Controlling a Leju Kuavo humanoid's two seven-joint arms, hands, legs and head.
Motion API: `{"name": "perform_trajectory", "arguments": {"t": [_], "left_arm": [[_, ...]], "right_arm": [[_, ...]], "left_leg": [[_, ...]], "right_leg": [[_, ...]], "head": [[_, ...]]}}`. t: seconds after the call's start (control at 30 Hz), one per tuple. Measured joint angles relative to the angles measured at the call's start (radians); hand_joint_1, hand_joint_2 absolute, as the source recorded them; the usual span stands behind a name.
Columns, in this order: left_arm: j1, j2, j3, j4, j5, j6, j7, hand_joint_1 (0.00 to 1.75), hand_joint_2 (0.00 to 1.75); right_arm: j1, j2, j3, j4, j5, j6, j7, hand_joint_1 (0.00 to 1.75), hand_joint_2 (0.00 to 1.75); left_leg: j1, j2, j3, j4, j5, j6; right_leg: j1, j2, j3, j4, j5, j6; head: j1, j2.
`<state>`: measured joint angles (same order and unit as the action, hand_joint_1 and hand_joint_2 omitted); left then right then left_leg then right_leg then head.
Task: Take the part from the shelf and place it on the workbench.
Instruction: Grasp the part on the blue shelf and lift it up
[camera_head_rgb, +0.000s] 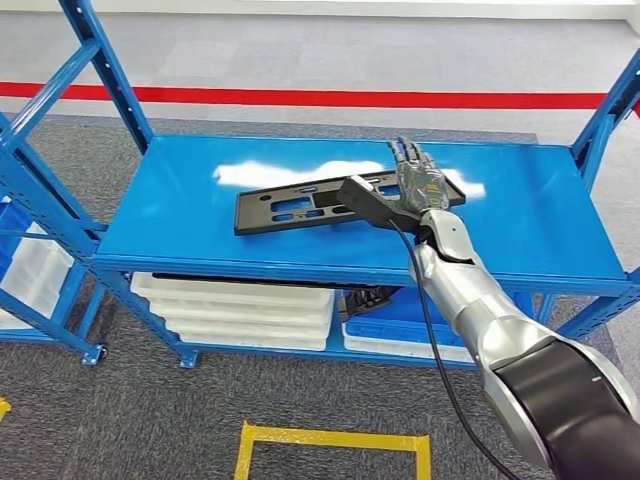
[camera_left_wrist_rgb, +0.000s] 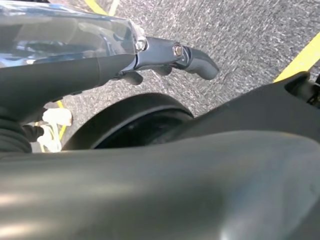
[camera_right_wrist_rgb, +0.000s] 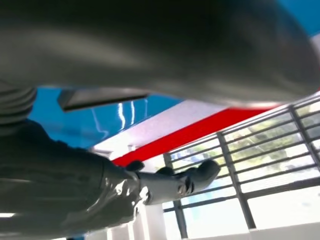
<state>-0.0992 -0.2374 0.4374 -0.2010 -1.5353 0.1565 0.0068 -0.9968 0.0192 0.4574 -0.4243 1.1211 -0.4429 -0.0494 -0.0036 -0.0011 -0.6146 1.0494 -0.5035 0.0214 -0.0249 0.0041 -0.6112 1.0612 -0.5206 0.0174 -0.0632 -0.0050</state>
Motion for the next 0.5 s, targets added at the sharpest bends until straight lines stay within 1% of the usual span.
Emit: {"name": "perform_trajectory", "arguments": {"t": [0.03, 0.07, 0.1, 0.13, 0.17, 0.2, 0.23, 0.27, 0.3, 0.33, 0.37, 0.4, 0.47, 0.5], "left_arm": [[0.001, 0.0, 0.0, 0.0, 0.0, 0.002, 0.0, 0.0, 0.0], [0.0, 0.001, 0.0, 0.0, 0.001, 0.002, -0.001, 0.0, 0.0], [0.0, 0.001, 0.0, 0.0, 0.001, 0.003, -0.001, 0.0, 0.0], [0.001, 0.001, 0.001, 0.0, 0.001, 0.003, -0.001, 0.0, 0.0], [0.002, 0.002, 0.001, 0.0, 0.001, 0.003, -0.001, 0.0, 0.0], [0.003, 0.002, 0.001, 0.0, 0.001, 0.003, -0.001, 0.0, 0.0], [0.004, 0.002, 0.001, 0.0, 0.0, 0.003, -0.001, 0.0, 0.0], [0.004, 0.002, 0.001, 0.0, 0.0, 0.003, -0.001, 0.0, 0.0], [0.004, 0.002, 0.001, 0.0, -0.001, 0.003, -0.001, 0.0, 0.0], [0.003, 0.002, 0.001, 0.0, -0.001, 0.003, -0.001, 0.0, 0.0], [0.003, 0.003, 0.001, 0.0, -0.001, 0.003, -0.001, 0.0, 0.0], [0.002, 0.003, 0.001, 0.0, -0.001, 0.003, -0.001, 0.0, 0.0], [0.001, 0.004, 0.001, 0.0, -0.001, 0.003, 0.0, 0.0, 0.0], [0.001, 0.004, 0.001, 0.0, -0.001, 0.003, 0.001, 0.0, 0.0]], "right_arm": [[-0.001, 0.004, 0.0, 0.0, 0.001, 0.0, 0.0, 0.0, 0.0], [-0.002, 0.009, 0.0, 0.0, 0.002, 0.0, 0.001, 0.0, 0.0], [-0.003, 0.013, 0.0, 0.0, 0.003, 0.0, 0.001, 0.0, 0.0], [-0.003, 0.016, 0.0, 0.0, 0.003, 0.0, 0.002, 0.0, 0.0], [-0.003, 0.018, 0.0, 0.0, 0.004, 0.0, 0.002, 0.0, 0.0], [-0.003, 0.018, 0.0, 0.0, 0.004, 0.0, 0.002, 0.0, 0.0], [-0.002, 0.019, 0.0, 0.0, 0.004, 0.0, 0.002, 0.0, 0.0], [-0.003, 0.02, 0.0, 0.0, 0.004, -0.001, 0.002, 0.0, 0.0], [-0.005, 0.02, 0.0, -0.001, 0.004, -0.001, 0.002, 0.0, 0.0], [-0.007, 0.021, 0.0, -0.001, 0.004, -0.001, 0.002, 0.0, 0.0], [-0.009, 0.022, 0.0, -0.001, 0.004, -0.002, 0.002, 0.0, 0.0], [-0.011, 0.022, 0.0, -0.002, 0.004, -0.002, 0.002, 0.0, 0.0], [-0.013, 0.023, 0.0, -0.002, 0.004, -0.002, 0.002, 0.0, 0.0], [-0.013, 0.023, 0.0, -0.002, 0.003, -0.002, 0.002, 0.0, 0.0]], "left_leg": [[0.002, 0.0, -0.004, 0.013, -0.011, -0.004], [0.004, 0.0, -0.016, 0.042, -0.032, -0.01], [0.006, 0.0, -0.037, 0.092, -0.061, -0.017], [0.008, 0.0, -0.066, 0.156, -0.092, -0.022], [0.009, 0.0, -0.094, 0.218, -0.116, -0.026], [0.009, 0.0, -0.114, 0.259, -0.125, -0.027], [0.009, 0.0, -0.117, 0.264, -0.115, -0.025], [0.009, 0.0, -0.102, 0.231, -0.089, -0.021], [0.007, 0.0, -0.073, 0.167, -0.051, -0.014], [0.004, -0.001, -0.042, 0.1, -0.021, -0.005], [0.0, -0.001, -0.017, 0.047, 0.0, 0.003], [-0.004, -0.002, -0.003, 0.014, 0.009, 0.009], [-0.009, -0.002, 0.002, 0.0, 0.005, 0.016], [-0.006, -0.001, 0.005, -0.007, 0.005, 0.018]], "right_leg": [[-0.002, 0.0, 0.0, 0.0, 0.001, -0.006], [-0.004, -0.001, 0.001, -0.001, 0.002, -0.01], [-0.004, -0.003, 0.001, -0.001, 0.002, -0.013], [-0.004, -0.004, 0.001, -0.001, 0.002, -0.015], [-0.004, -0.005, 0.001, -0.001, 0.001, -0.015], [-0.004, -0.006, 0.001, -0.001, 0.001, -0.016], [-0.003, -0.006, 0.001, -0.001, 0.001, -0.016], [-0.003, -0.005, 0.003, -0.001, 0.001, -0.016], [-0.002, -0.004, 0.004, -0.001, 0.0, -0.016], [-0.001, -0.004, 0.006, -0.001, -0.001, -0.015], [0.0, -0.003, 0.006, -0.002, -0.001, -0.014], [-0.001, -0.002, 0.005, -0.003, -0.002, -0.012], [-0.001, -0.002, 0.003, -0.005, -0.001, -0.004], [-0.002, -0.003, 0.004, -0.005, -0.003, 0.001]], "head": [[0.0, 0.0], [0.0, 0.0], [0.0, 0.0], [0.0, 0.0], [0.0, 0.0], [0.0, 0.0], [0.0, 0.0], [0.0, 0.0], [0.0, 0.0], [0.0, 0.0], [0.0, 0.0], [0.0, 0.0], [0.0, 0.0], [0.0, 0.0]]}}
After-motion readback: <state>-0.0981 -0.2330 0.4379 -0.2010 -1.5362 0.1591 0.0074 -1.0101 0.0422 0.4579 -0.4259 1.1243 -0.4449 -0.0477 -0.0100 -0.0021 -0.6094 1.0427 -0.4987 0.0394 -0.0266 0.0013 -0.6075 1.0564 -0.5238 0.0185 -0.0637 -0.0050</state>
